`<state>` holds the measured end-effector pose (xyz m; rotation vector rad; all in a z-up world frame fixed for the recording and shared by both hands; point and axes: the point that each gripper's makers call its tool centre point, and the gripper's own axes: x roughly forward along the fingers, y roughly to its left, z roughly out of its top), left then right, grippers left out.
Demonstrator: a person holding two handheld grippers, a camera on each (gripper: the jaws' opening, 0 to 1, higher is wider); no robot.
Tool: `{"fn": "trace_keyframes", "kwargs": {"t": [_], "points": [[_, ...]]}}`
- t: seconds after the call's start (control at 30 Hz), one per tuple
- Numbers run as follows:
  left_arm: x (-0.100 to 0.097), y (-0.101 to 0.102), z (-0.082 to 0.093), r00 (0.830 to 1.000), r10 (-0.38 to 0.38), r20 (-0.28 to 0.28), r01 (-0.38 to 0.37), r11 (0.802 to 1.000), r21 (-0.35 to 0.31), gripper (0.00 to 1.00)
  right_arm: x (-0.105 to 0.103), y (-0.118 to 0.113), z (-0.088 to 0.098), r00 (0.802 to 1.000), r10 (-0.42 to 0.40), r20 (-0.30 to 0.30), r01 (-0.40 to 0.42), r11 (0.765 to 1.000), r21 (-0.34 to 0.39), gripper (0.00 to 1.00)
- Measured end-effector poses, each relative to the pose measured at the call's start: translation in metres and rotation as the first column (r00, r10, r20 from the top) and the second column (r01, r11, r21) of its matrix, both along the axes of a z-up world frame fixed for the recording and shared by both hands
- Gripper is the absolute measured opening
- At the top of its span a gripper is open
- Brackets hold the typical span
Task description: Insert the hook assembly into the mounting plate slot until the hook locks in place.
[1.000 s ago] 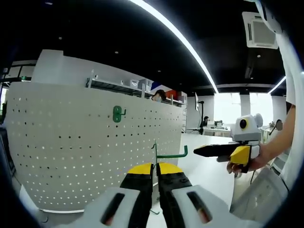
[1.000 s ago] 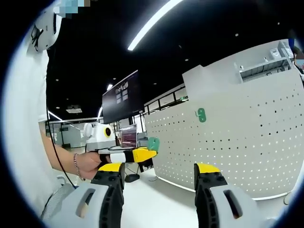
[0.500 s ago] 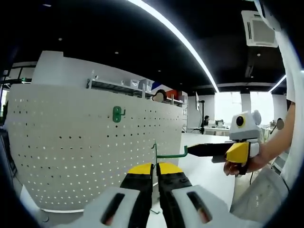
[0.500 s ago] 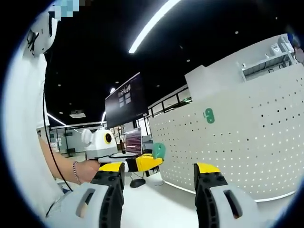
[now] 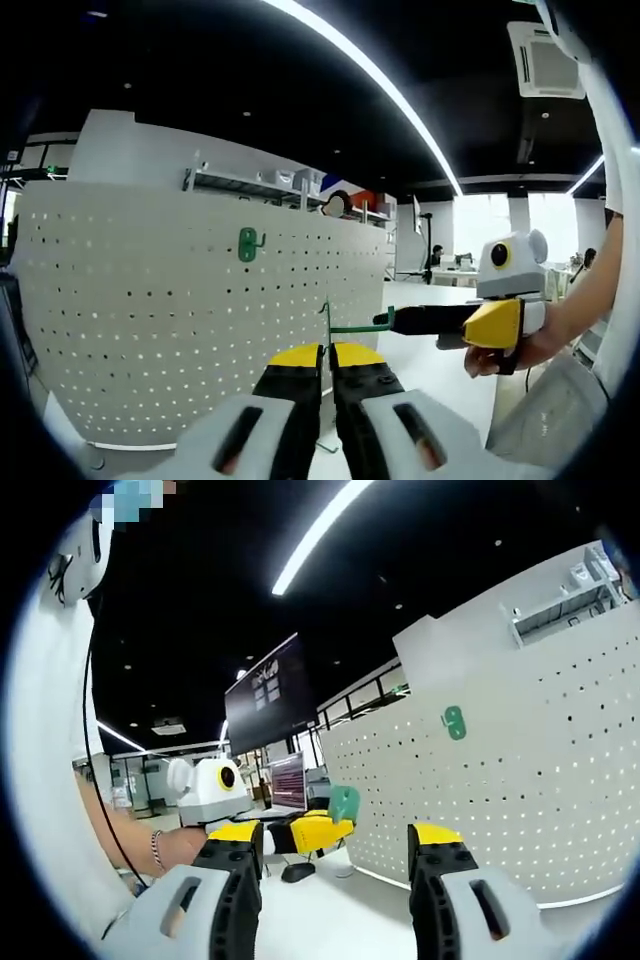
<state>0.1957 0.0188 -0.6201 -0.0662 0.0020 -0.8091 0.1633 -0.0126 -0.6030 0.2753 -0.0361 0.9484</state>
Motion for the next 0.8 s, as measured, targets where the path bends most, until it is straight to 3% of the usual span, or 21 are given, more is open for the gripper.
{"fn": "trace_keyframes", "kwargs": {"t": [0.37, 0.8], "points": [[-0.001, -0.003, 0.003, 1.0, -0.006, 0.004, 0.006, 1.0, -0.005, 0.02, 0.007, 0.015, 0.006, 1.0, 0.02, 0.01, -0.02, 1.0, 0.002, 0.55], [-0.002, -0.006, 0.003, 1.0, -0.011, 0.003, 0.011, 1.0, -0.009, 0.02, 0.009, 0.023, 0.009, 0.999, 0.044, 0.01, -0.044, 0.999, 0.005, 0.34]]}}
